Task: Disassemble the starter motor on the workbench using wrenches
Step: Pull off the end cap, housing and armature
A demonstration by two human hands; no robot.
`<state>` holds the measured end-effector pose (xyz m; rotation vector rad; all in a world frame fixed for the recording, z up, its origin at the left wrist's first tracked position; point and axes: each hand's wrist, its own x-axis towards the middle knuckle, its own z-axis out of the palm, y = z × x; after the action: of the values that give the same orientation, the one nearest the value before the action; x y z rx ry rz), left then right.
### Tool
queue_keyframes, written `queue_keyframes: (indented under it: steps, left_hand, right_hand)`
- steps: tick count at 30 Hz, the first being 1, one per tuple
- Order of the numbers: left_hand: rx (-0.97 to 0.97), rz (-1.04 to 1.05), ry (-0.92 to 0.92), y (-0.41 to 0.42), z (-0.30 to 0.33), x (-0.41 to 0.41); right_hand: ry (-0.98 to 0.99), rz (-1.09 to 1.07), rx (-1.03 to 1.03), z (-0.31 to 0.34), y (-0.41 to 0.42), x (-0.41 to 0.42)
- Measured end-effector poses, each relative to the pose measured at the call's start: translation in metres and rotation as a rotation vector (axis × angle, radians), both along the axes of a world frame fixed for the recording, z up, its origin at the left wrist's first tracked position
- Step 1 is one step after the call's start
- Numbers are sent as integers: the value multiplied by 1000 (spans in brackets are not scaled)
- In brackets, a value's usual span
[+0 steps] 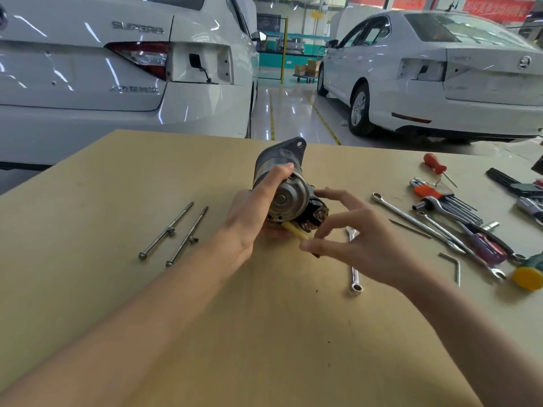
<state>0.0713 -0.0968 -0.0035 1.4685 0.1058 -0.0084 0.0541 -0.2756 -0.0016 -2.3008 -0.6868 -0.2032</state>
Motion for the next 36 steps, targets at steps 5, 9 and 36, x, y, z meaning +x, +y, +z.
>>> queue_keyframes:
  steps: [5,9,36]
  left_hand:
    - [-18,-43,-28,3,2,0]
    - [-174,-95,-96,6,-3,5]
    - [-380,-219,174,3,-11,44]
  right_hand:
    - [-249,-45,36,5,15,-1]
    - [-473,-161,-181,-8,65,0]
    - [194,34,945,13,31,-27]
